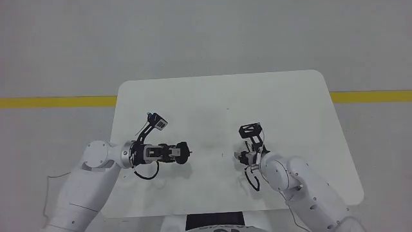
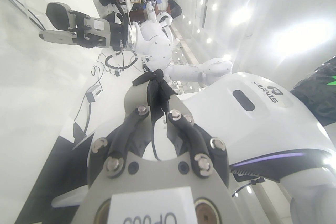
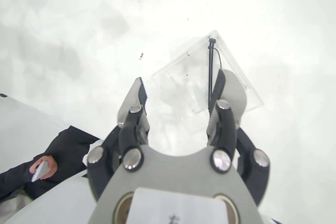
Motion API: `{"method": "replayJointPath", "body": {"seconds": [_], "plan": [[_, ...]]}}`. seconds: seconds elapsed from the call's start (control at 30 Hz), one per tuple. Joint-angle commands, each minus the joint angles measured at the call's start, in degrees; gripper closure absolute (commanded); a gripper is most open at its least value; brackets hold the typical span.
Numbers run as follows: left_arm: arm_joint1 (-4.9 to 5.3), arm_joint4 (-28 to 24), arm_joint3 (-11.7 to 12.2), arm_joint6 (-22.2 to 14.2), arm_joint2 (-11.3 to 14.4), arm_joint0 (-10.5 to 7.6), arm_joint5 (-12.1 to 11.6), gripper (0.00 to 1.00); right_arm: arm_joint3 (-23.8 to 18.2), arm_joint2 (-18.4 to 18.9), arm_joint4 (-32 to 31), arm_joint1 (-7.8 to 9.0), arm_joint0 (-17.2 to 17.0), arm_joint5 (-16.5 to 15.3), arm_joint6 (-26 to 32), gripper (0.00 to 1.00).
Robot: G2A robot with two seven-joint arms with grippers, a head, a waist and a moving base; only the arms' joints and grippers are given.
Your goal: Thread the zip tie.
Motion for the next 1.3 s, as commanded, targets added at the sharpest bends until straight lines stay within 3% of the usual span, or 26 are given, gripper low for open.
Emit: {"method": "replayJointPath", "body": {"seconds": [0.0, 0.57, 0.67, 0.9, 1.27], "plan": [[0.00, 0.0, 0.0, 0.0, 0.0, 0.00, 0.0, 1.00, 0.3, 0.2, -0.2, -0.16, -0.1, 0.0, -0.1, 0.68], [0.00, 0.0, 0.0, 0.0, 0.0, 0.00, 0.0, 1.00, 4.5, -0.6, -6.5, -2.74, 0.7, 0.0, 0.3, 0.80], [0.00, 0.0, 0.0, 0.0, 0.0, 0.00, 0.0, 1.00, 5.4, -0.7, -7.3, -3.42, 1.0, 0.0, 0.3, 0.77], [0.00, 0.0, 0.0, 0.0, 0.0, 0.00, 0.0, 1.00, 6.9, -0.7, -9.3, -4.84, 1.2, 0.0, 0.5, 0.80], [0.00, 0.0, 0.0, 0.0, 0.0, 0.00, 0.0, 1.00, 6.2, 0.4, -12.3, -6.42, -0.3, 0.0, -1.4, 0.83]]}}
